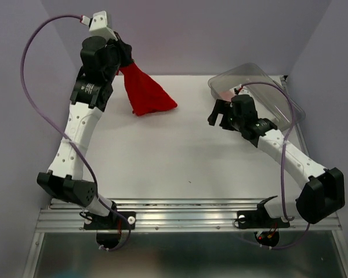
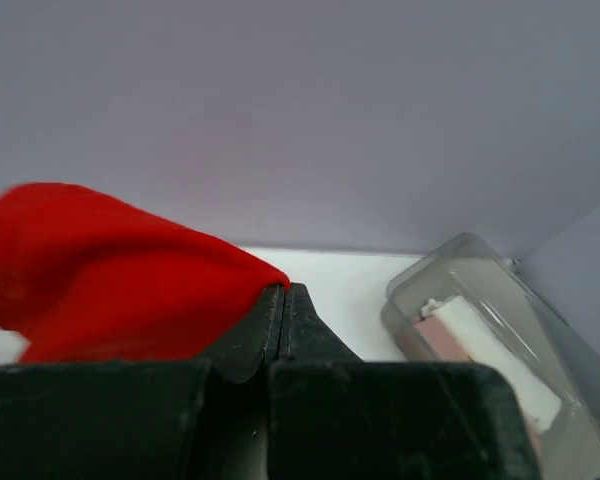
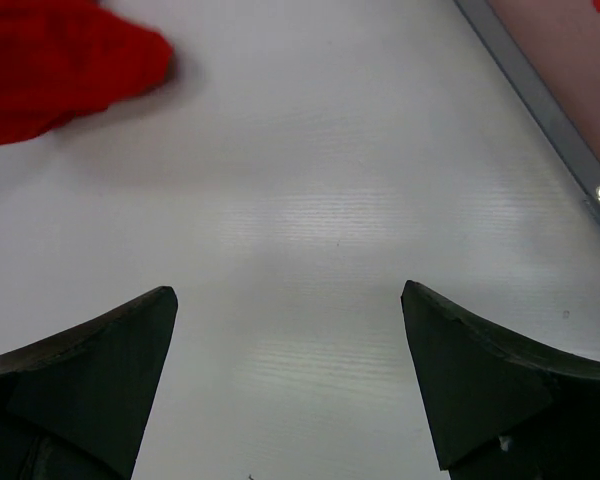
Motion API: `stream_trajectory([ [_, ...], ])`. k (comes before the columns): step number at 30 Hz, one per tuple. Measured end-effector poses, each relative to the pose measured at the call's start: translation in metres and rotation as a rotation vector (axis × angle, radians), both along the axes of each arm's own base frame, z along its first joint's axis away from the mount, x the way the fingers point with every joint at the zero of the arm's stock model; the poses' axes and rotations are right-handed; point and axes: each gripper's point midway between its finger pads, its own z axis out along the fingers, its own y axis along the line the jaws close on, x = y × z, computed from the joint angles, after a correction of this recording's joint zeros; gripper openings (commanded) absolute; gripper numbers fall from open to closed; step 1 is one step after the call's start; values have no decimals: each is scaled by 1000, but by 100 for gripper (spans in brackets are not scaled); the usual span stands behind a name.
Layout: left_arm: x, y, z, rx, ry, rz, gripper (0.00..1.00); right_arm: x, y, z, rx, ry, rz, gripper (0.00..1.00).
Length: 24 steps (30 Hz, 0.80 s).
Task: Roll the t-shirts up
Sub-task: Flatten out the T-shirt at the center of the board.
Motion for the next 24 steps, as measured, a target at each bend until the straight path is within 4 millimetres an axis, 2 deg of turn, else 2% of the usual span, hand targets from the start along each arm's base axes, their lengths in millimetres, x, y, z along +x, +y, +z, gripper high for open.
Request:
stream_trajectory([
  [2,-19,-21,17,-2,-45,-63,0,-2,-7,10,22,-41,-45,100],
  [3,-25,-35,17,-4,-50,-98,0,-4,-10,16,32,-61,-66,100],
  [4,-32,-60,9,-3,-43,-152,0,-4,-13,21,39,-79,-84,100],
  [5,-40,-84,-4,2,-23,-209,9,-4,-17,25,48,-98,-106,100],
  [7,-50,-131,-45,26,55,-325,38,-5,-23,29,59,-118,-146,100],
  [8,-56,-157,-73,43,117,-392,60,-6,-25,30,62,-125,-161,100],
  [9,-60,-181,-105,70,188,-449,62,-8,-29,29,64,-130,-182,100],
  [10,-64,-201,-137,95,259,-496,71,-10,-33,27,64,-131,-199,100],
  [12,-71,-221,-185,146,369,-539,83,-13,-38,23,59,-129,-220,100],
  [14,-77,-222,-217,185,454,-537,88,-16,-40,21,53,-130,-227,100],
  [16,-76,-210,-225,208,483,-499,88,-16,-40,21,49,-130,-218,100],
  [19,-64,-186,-202,177,440,-428,84,-16,-35,14,27,-107,-177,100],
  [21,-52,-156,-178,127,394,-358,80,-14,-30,7,10,-84,-148,100],
  [23,-45,-123,-172,81,385,-292,77,-13,-20,-4,-18,-50,-103,100],
  [24,-40,-98,-173,57,392,-237,77,-13,-14,-8,-30,-38,-78,100],
])
